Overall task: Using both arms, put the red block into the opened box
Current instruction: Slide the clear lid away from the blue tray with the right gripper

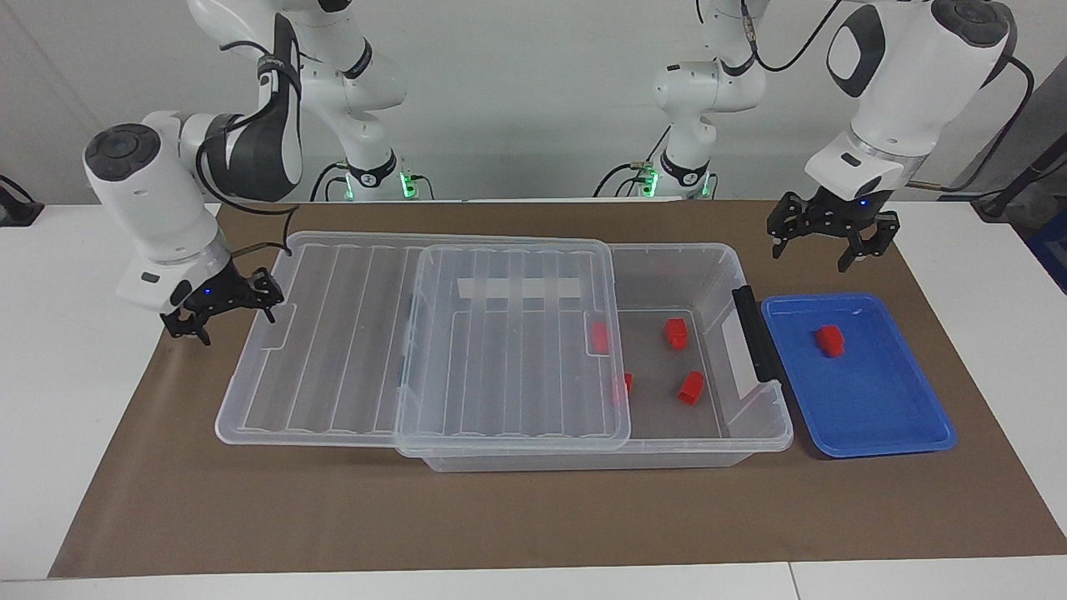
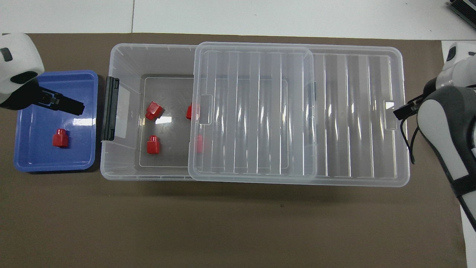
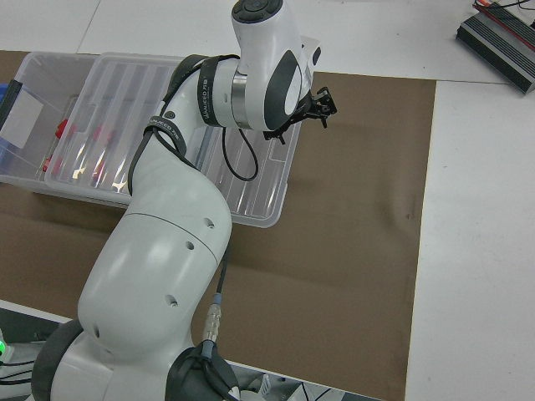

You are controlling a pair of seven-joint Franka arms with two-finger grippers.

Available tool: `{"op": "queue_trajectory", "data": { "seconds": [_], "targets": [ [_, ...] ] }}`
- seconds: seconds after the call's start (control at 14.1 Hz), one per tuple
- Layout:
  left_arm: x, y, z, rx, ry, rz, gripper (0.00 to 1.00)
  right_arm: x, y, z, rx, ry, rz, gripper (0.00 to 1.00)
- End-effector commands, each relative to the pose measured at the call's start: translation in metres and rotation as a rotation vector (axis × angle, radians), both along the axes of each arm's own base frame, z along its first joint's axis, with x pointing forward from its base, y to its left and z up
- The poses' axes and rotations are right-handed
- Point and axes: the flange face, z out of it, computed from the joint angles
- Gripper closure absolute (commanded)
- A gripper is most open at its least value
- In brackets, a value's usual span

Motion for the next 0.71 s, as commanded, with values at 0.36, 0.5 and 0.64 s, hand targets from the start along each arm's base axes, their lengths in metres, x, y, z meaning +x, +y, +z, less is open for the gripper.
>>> {"op": "queue_trajectory", "data": {
  "seconds": [0.36,0.5,0.64],
  "targets": [
    [-0.022,0.109,0.006,-0.001,0.046,0.190,0.00,-0.049,0.051,0.082,0.047,-0.046,-0.446,0.00],
    [-0.023,0.109,-0.001,0.008,0.036,0.195,0.00,-0.048,0.056,0.098,0.058,-0.075,-0.500,0.00],
    [-0.036,0.109,-0.031,0.017,-0.017,0.249,0.00,-0.050,0.061,0.118,0.060,-0.086,-0.521,0.00]
  ]
}}
